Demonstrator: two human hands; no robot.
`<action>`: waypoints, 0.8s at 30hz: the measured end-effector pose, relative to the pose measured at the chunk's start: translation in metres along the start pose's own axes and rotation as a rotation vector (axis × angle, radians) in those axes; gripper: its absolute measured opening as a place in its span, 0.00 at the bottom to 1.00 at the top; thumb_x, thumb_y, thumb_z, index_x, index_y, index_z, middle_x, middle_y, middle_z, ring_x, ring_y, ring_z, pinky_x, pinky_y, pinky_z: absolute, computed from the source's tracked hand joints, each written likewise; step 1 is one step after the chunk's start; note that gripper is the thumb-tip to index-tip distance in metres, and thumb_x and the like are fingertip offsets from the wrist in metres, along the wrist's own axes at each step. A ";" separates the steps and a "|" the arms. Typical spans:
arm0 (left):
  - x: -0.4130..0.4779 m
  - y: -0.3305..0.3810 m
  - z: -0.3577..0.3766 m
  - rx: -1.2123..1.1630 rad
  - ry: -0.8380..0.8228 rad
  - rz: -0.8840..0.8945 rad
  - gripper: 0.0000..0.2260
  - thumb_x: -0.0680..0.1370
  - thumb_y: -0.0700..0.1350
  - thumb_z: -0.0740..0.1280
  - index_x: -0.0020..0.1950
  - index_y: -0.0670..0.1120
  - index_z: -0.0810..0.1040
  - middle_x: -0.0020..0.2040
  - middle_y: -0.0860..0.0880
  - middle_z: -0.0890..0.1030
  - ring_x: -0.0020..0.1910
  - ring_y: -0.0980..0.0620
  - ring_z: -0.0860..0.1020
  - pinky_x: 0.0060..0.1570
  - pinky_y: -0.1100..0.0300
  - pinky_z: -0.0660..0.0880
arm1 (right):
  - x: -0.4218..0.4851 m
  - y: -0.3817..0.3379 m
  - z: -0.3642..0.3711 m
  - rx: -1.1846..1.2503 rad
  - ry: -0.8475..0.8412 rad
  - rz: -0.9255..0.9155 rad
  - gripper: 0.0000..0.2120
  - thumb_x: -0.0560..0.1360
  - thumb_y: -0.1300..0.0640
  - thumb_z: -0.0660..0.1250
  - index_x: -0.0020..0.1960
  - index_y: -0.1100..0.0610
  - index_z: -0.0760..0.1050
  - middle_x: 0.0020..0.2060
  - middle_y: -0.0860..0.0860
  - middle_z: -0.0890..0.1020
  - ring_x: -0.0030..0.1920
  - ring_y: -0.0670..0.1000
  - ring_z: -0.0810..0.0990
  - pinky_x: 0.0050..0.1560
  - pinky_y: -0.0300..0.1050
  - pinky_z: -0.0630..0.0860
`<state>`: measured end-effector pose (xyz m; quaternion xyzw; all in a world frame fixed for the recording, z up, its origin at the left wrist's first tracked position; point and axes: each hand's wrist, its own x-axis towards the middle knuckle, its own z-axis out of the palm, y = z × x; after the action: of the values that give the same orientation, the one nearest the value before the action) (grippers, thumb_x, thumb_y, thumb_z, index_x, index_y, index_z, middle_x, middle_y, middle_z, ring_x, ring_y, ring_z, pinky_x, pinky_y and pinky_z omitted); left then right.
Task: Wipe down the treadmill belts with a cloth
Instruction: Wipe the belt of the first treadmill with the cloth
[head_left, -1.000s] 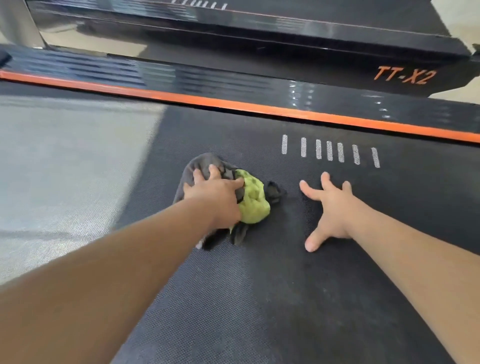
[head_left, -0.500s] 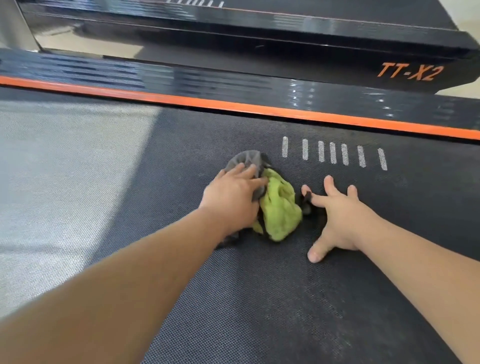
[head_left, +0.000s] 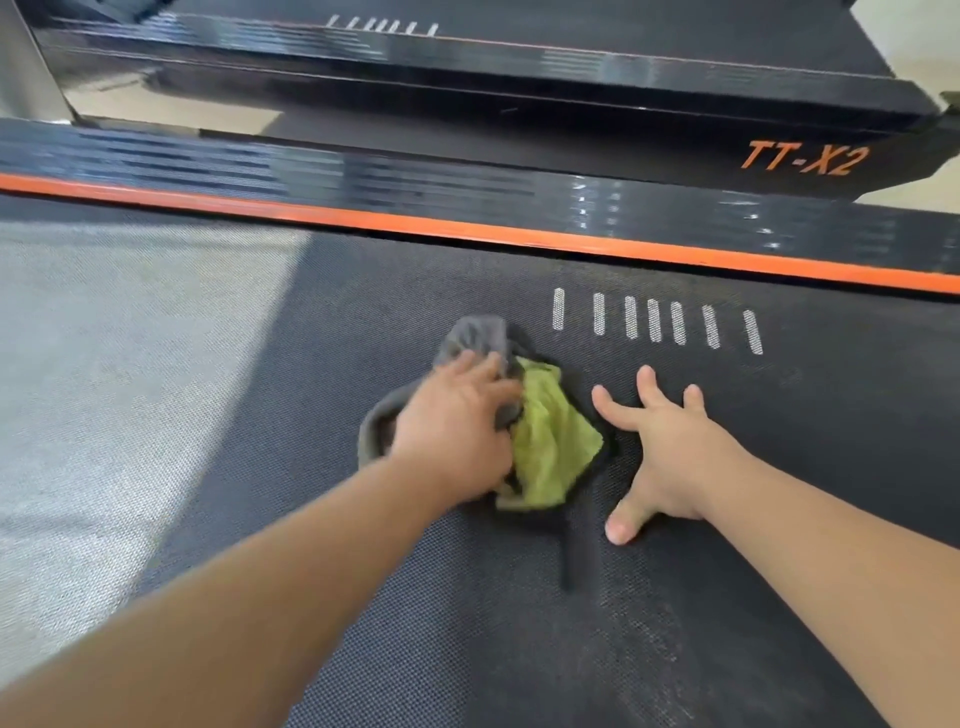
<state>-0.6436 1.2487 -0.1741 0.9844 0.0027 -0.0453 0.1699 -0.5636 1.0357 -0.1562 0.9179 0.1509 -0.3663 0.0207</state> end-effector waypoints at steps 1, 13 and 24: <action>-0.009 0.016 0.006 -0.031 -0.018 0.121 0.27 0.67 0.51 0.52 0.57 0.48 0.84 0.65 0.47 0.80 0.67 0.42 0.73 0.68 0.43 0.71 | 0.000 -0.001 0.000 0.010 0.012 0.006 0.71 0.54 0.44 0.87 0.73 0.23 0.34 0.76 0.36 0.28 0.80 0.62 0.30 0.70 0.77 0.63; 0.027 0.010 -0.007 0.047 -0.032 -0.139 0.27 0.74 0.53 0.54 0.72 0.52 0.76 0.81 0.48 0.65 0.79 0.45 0.60 0.79 0.51 0.56 | -0.013 -0.005 -0.005 -0.004 -0.020 0.010 0.70 0.56 0.44 0.87 0.76 0.25 0.37 0.77 0.36 0.27 0.80 0.59 0.30 0.65 0.83 0.62; 0.023 -0.002 -0.015 0.240 -0.097 -0.001 0.26 0.83 0.62 0.53 0.81 0.58 0.64 0.83 0.51 0.59 0.83 0.49 0.53 0.81 0.50 0.50 | -0.011 -0.002 -0.006 0.011 -0.033 0.001 0.69 0.58 0.46 0.87 0.76 0.25 0.37 0.77 0.36 0.26 0.80 0.60 0.29 0.66 0.85 0.59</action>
<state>-0.6191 1.2551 -0.1631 0.9943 -0.0106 -0.0930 0.0508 -0.5678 1.0359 -0.1440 0.9120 0.1482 -0.3821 0.0181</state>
